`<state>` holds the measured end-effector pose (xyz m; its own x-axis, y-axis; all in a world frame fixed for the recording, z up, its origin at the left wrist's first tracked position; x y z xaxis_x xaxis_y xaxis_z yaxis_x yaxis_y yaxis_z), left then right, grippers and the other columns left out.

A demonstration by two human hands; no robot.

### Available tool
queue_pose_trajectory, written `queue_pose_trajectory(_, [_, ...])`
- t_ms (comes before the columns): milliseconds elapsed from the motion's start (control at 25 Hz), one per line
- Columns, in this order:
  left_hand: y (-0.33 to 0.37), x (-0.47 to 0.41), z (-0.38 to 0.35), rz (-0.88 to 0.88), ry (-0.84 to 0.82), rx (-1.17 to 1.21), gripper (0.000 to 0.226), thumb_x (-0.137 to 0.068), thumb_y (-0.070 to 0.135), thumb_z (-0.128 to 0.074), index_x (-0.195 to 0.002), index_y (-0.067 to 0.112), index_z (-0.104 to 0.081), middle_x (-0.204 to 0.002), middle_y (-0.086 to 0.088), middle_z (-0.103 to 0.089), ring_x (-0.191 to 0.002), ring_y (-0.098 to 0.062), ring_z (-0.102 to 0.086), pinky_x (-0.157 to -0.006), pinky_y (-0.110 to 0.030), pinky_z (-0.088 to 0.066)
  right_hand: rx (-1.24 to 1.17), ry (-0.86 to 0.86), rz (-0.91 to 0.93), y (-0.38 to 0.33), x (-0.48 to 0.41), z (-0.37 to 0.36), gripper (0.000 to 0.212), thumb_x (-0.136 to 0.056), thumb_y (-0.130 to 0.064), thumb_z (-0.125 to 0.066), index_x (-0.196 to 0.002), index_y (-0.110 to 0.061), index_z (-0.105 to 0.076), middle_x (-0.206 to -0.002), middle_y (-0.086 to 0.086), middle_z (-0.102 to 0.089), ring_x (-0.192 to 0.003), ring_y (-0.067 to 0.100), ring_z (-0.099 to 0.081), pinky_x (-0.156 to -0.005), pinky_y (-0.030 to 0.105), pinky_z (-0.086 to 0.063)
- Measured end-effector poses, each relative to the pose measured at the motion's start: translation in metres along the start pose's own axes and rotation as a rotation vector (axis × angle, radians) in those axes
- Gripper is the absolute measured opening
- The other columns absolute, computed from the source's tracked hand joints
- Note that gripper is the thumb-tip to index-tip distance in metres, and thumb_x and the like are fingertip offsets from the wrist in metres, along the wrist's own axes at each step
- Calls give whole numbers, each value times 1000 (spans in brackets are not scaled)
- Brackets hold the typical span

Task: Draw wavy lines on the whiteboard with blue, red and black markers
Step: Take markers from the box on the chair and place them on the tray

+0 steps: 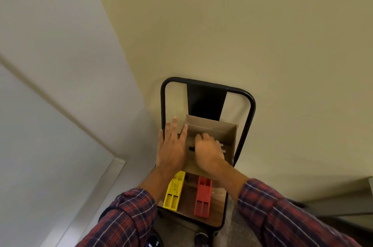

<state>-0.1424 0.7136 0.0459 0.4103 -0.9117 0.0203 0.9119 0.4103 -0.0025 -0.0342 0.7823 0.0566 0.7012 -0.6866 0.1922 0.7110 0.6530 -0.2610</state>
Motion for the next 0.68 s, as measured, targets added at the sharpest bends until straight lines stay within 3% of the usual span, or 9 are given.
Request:
queue_pose_trajectory(200, [1,-4,-4,-202,20,-228,91,-103,46,-51,-168,8,0,-174,-15,22,-161,-41,18,-126,-68,-5,151,-282,-231,50,-41,-56,62,-94,-32,-68,-148,-11,-45,-146,18,-48,-133,37,-48,-114,51,-37])
queue_pose_trajectory(360, [1,-6,-6,-231,-10,-327,91,-106,57,-40,-166,6,5,-174,-18,18,-161,-41,19,-125,-68,1,257,-271,-197,62,-50,-74,61,-97,-34,-65,-149,-12,-42,-148,16,-44,-136,36,-44,-116,50,-34])
queue_pose_trajectory(680, [-2,-9,-10,-207,-63,-252,90,-106,61,-38,-167,10,4,-175,-15,15,-162,-38,15,-127,-66,-3,367,-257,-153,64,-56,-81,54,-99,-36,-61,-147,-17,-43,-148,13,-50,-138,33,-46,-115,52,-30])
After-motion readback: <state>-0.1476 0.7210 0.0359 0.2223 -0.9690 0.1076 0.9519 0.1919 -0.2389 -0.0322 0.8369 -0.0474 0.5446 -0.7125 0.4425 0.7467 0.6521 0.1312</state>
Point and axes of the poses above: each hand's wrist, its own x-axis away from the middle knuckle, its own z-axis out of the back of the hand, y = z × x, the point moved 5 cm from there along -x, towards the middle knuckle
